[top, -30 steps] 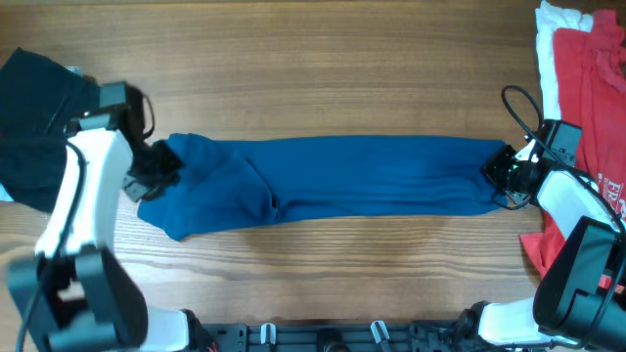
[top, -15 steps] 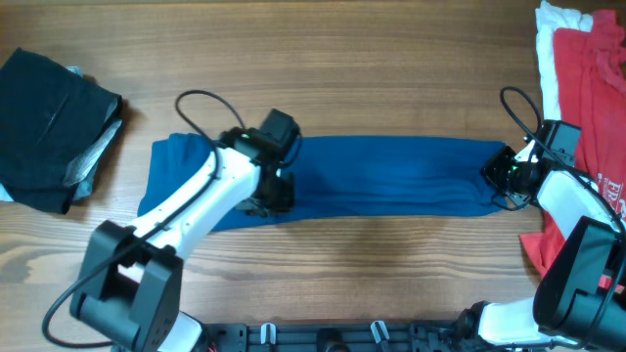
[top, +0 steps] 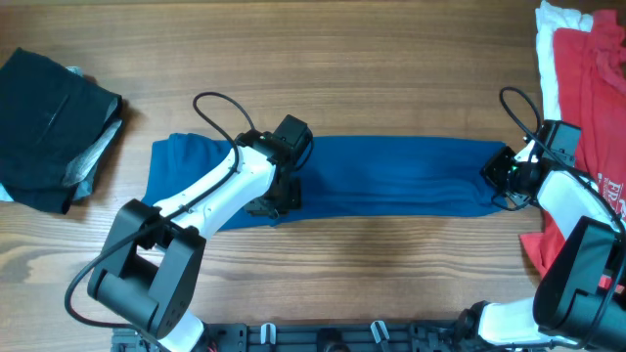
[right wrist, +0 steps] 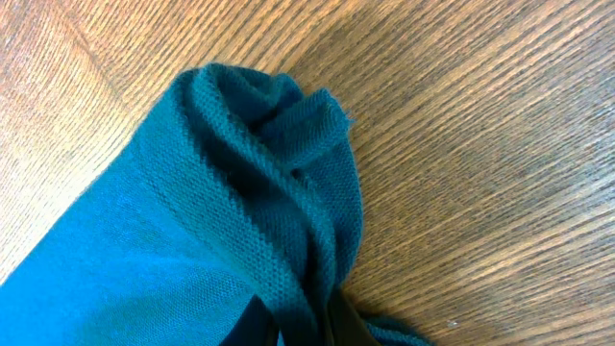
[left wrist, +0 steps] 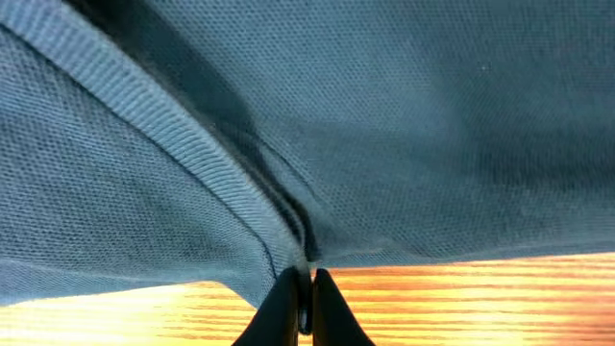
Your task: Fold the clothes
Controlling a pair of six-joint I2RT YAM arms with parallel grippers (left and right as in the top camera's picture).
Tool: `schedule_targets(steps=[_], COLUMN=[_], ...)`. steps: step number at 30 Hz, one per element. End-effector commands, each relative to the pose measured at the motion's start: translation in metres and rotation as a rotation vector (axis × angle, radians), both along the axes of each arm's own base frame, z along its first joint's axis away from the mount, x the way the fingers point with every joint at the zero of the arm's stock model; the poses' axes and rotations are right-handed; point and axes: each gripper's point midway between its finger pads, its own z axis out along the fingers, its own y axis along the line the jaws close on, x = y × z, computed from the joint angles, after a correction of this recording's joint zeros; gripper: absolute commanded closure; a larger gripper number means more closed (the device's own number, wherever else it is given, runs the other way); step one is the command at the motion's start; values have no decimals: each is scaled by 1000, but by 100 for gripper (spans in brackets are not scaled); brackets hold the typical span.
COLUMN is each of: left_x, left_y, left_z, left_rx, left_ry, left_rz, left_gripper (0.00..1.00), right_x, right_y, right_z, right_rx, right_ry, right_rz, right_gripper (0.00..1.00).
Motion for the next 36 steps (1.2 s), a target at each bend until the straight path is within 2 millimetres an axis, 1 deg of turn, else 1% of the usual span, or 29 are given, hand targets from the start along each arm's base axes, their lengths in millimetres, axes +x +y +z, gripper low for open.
schedule_targets(steps=[1,5,6,8,9,10,11,13,15,18,22,24,27,32,33,35,36], left_x=[-1,3,8,26,42,53,61,73,82,88,92,100,117,129,130,128,126], left_y=[9,14,12,10,11,9,9,7,-2,-13,-9,-3,3,-5,-12,-16,-16], left_z=[-5,-3,4,24,41,51,58,61,58,47,14,5,11,16,15,15,19], left_rx=[48,74,64,47,41,15,-11,-44,-72,-79,-26,20,54,13,-21,-40,-42], left_ry=[0,-24,-51,-134,-211,-259,-297,-336,-362,-367,-322,-347,-436,-488,-480,-469,-465], left_rz=[5,24,32,62,85,100,139,212,225,206,211,216,231,239,234,221,181], left_gripper=[96,96,96,96,96,96,96,96,96,96,96,96,96,95,83,79,78], right_x=[4,4,4,4,4,4,4,4,4,3,2,2,1,2,2,2,2], right_y=[-9,-9,-9,-9,-9,-9,-9,-9,-9,-9,-9,-8,-8,-8,-8,-8,-8], right_z=[2,2,2,2,2,2,2,2,2,2,1,1,1,1,1,1,1], right_rx=[-38,-38,-38,-38,-38,-39,-38,-38,-38,-38,-36,-35,-35,-36,-36,-35,-35], right_ry=[1,2,2,2,2,2,2,2,2,3,8,10,12,9,10,10,10], right_rz=[0,2,2,2,1,2,2,2,1,2,2,2,2,2,2,2,2], right_gripper=[92,92,92,92,92,92,92,92,92,92,92,92,92,92,92,92,92])
